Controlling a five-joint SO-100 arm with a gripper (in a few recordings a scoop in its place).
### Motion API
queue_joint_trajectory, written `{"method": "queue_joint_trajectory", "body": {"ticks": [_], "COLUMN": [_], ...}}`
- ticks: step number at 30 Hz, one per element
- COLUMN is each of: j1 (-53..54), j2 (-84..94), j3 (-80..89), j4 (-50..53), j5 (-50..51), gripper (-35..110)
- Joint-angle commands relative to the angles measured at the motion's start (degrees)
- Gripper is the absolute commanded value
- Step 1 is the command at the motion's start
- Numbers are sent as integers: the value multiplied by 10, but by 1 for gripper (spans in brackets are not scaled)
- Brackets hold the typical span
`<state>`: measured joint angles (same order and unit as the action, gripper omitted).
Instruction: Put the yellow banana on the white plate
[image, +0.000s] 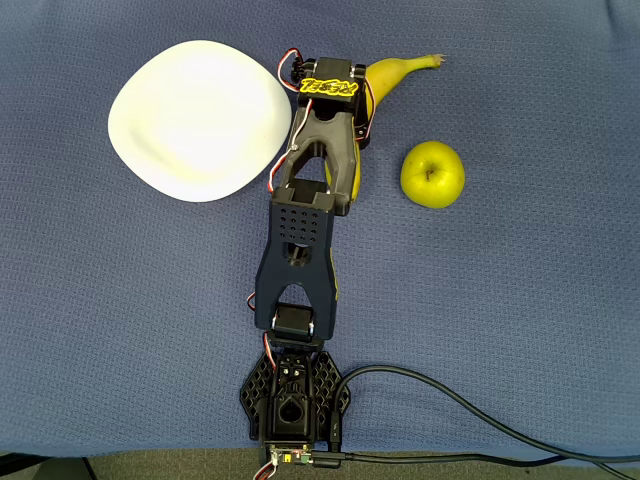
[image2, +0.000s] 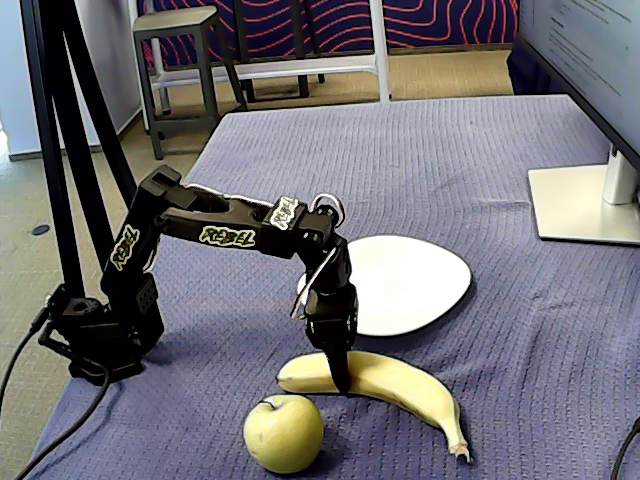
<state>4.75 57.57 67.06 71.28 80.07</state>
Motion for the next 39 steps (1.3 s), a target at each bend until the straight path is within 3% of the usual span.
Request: {"method": "queue_joint_trajectory", "body": {"ticks": [1,25,32,39], "j1": [6,-30,-78,-149], "j2": [60,258,319,338], "j3": [-4,12,45,99], "j4": [-2,97,125,86], "j5": [-9,-26,-64,-120], "gripper": [0,0,0,0]}}
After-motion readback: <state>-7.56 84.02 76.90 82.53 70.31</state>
